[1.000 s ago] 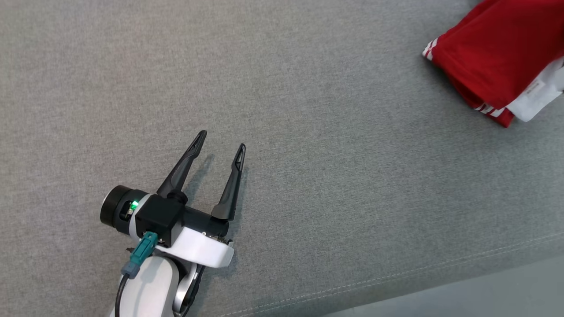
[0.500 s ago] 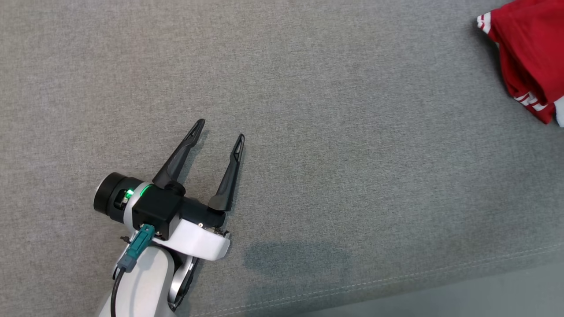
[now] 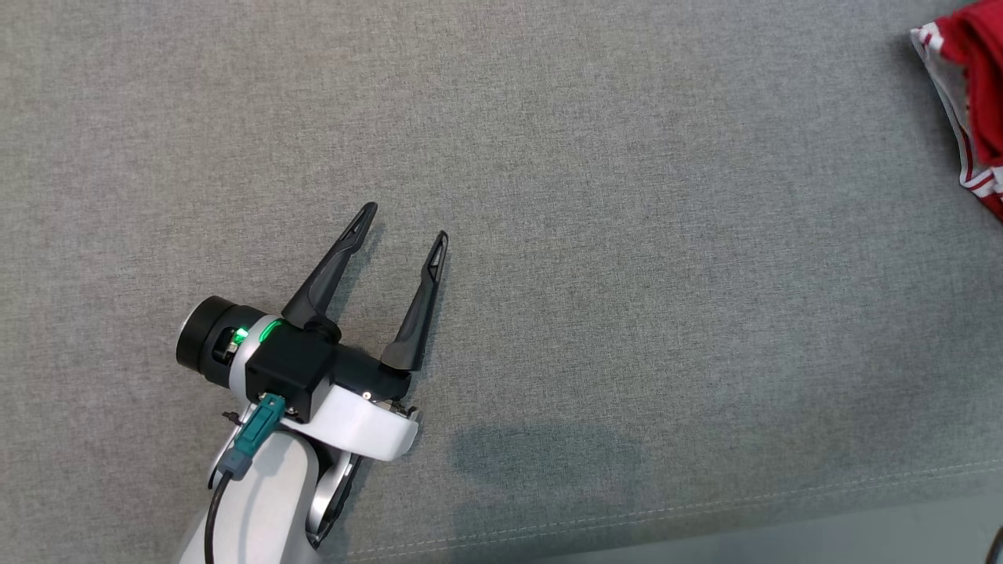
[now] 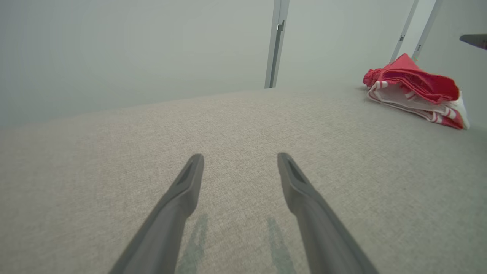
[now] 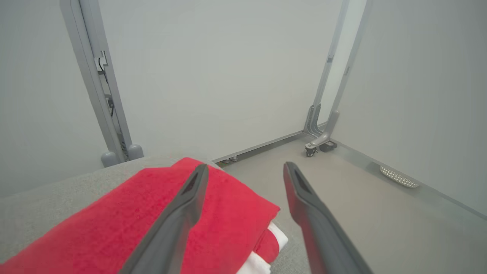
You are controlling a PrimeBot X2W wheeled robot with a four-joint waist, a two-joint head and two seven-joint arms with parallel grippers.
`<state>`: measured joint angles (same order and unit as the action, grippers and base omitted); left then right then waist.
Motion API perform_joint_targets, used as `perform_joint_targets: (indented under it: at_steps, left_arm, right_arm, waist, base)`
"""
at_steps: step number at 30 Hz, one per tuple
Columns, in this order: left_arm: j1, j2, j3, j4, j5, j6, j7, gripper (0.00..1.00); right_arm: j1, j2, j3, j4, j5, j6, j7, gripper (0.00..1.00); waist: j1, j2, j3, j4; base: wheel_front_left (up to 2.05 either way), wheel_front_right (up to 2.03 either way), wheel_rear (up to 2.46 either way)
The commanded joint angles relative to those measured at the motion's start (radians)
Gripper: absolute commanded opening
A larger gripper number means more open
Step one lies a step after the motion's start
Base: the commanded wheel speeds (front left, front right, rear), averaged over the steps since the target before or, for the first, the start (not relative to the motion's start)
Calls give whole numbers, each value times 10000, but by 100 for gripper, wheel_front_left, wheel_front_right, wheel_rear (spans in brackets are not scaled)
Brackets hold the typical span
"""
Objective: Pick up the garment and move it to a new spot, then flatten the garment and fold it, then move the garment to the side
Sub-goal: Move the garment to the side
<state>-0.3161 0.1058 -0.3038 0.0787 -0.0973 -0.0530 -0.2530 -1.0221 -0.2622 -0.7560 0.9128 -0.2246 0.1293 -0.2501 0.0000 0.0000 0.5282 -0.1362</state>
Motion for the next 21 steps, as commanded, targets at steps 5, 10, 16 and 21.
perform_joint_targets:
  at_steps: [5,10,16,21]
  left_arm:
    - [-154,-51,306,-166,-83,38,-88,100]
    - [-5,-154,409,-128,-249,157,-88,100]
    - [430,-302,697,-57,-532,392,-88,100]
    - [893,-363,1018,-120,-650,563,-88,100]
  right_arm:
    - [-291,983,-209,-1517,-1302,14,-116,100]
    - [14,1437,823,-1948,-1035,14,-116,100]
    - [1371,1774,2863,-2738,113,14,-116,100]
    - [2514,1938,4082,-3197,851,14,-116,100]
  waist:
    - [0,0,-406,38]
    - [0,0,-896,85]
    - [0,0,-2032,292]
    - [0,0,-2945,479]
  base:
    - [0,0,0]
    - [0,0,0]
    - [0,0,0]
    - [0,0,0]
